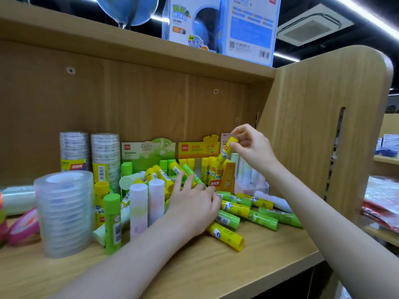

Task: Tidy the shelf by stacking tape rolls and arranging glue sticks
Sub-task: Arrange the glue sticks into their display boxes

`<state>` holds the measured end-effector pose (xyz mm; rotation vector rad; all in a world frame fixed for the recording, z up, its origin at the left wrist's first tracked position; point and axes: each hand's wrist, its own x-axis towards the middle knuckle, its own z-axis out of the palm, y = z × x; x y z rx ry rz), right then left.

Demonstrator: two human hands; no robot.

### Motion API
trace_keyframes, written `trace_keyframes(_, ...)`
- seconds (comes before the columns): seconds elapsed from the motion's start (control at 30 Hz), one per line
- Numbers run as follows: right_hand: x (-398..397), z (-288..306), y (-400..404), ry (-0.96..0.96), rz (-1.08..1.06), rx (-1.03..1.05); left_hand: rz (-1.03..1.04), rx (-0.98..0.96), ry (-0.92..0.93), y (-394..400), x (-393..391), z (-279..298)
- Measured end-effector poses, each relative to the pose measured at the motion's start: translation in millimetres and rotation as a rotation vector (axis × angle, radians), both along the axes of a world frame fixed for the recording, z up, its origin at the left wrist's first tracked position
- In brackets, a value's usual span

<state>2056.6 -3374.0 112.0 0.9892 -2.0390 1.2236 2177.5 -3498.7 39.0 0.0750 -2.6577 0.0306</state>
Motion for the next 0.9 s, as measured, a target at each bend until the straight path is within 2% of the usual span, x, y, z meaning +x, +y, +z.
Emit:
trace_keyframes(0.1, -5, 2, -14, 0.132, -0.115, 0.254, 0.0, -0.004, 0.004, 0, 0, 0)
trace_keyframes(0.23, -7, -2, -20, 0.136, -0.193, 0.445, 0.003, -0.012, 0.0, -1, -1, 0)
trace_keyframes(0.57, -2, -13, -14, -0.005, -0.176, 0.523, 0.006, -0.012, -0.011, -1, 0, 0)
trace_keyframes(0.77, 9, -5, -2, -0.037, -0.165, 0.671, 0.003, -0.019, -0.019, -1, 0, 0)
trace_keyframes(0.9, 27, -2, 46, -0.049, -0.198, 0.558, -0.001, -0.021, -0.022, -2, -1, 1)
